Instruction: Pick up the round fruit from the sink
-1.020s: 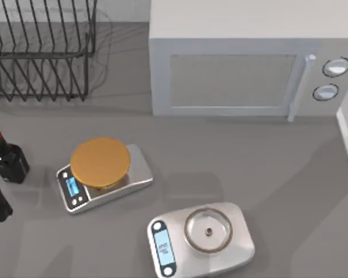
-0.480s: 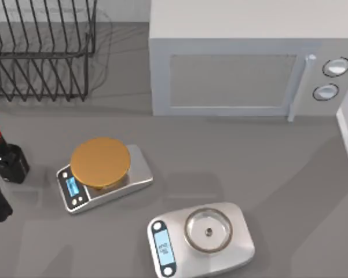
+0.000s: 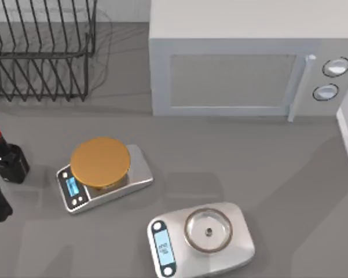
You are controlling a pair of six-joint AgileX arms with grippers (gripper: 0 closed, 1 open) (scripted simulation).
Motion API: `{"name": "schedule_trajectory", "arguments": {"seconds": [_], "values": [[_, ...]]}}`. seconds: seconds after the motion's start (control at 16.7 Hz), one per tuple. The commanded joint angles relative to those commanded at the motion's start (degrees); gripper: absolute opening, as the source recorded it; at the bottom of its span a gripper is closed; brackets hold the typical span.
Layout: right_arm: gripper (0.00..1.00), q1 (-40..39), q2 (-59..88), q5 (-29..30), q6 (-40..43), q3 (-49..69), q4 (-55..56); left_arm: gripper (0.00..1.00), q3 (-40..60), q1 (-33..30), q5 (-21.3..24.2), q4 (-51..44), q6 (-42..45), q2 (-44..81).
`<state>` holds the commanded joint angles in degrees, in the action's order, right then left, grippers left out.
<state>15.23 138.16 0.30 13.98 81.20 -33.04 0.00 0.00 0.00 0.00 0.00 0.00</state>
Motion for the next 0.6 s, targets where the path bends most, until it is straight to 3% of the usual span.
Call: {"name": "schedule_trajectory", "arguments": {"seconds": [0.24,0.6], "values": [[0.0,0.0,0.0,0.0,0.0,0.0,0.0,1.0,0.0,0.0,0.0,0.0,0.0,0.0],[0.0,0.0,-5.1,-0.8,-0.3,6.9,-8.4,1.0,0.0,0.0,0.0,0.0,0.0,0.0]]}}
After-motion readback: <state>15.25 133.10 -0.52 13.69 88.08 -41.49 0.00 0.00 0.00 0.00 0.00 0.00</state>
